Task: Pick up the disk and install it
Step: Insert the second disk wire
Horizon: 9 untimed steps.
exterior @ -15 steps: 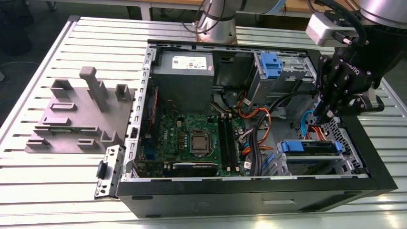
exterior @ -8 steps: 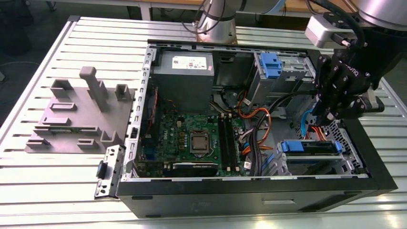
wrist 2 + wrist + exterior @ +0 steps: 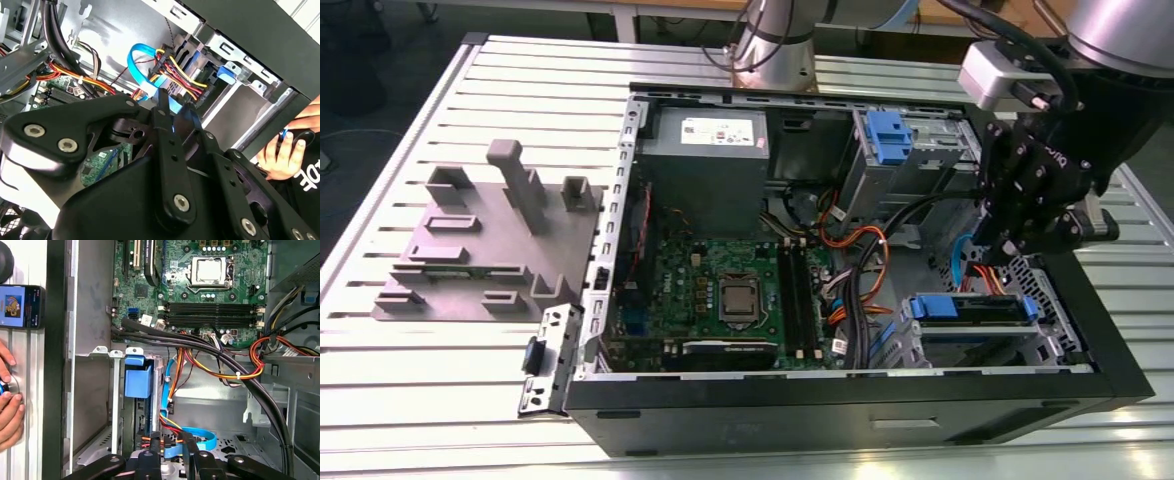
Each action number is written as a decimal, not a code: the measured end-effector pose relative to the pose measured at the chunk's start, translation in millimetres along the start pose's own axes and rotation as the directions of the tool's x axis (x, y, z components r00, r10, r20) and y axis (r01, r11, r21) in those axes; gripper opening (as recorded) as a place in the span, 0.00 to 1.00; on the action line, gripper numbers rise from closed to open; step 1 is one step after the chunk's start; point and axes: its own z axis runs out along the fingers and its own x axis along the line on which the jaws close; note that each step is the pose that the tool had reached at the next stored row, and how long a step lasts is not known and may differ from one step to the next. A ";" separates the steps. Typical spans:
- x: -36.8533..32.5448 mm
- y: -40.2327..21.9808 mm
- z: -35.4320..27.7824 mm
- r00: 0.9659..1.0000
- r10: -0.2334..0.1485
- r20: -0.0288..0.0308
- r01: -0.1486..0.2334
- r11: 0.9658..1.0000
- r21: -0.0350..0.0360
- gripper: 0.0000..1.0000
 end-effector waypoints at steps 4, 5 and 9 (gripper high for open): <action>-0.2 -0.2 1.3 1.000 0.000 0.001 0.000 1.000 0.000 0.17; -0.2 -0.2 1.4 1.000 0.000 0.002 0.000 1.000 0.000 0.17; -0.2 -0.2 1.5 1.000 0.000 0.002 0.000 1.000 0.000 0.16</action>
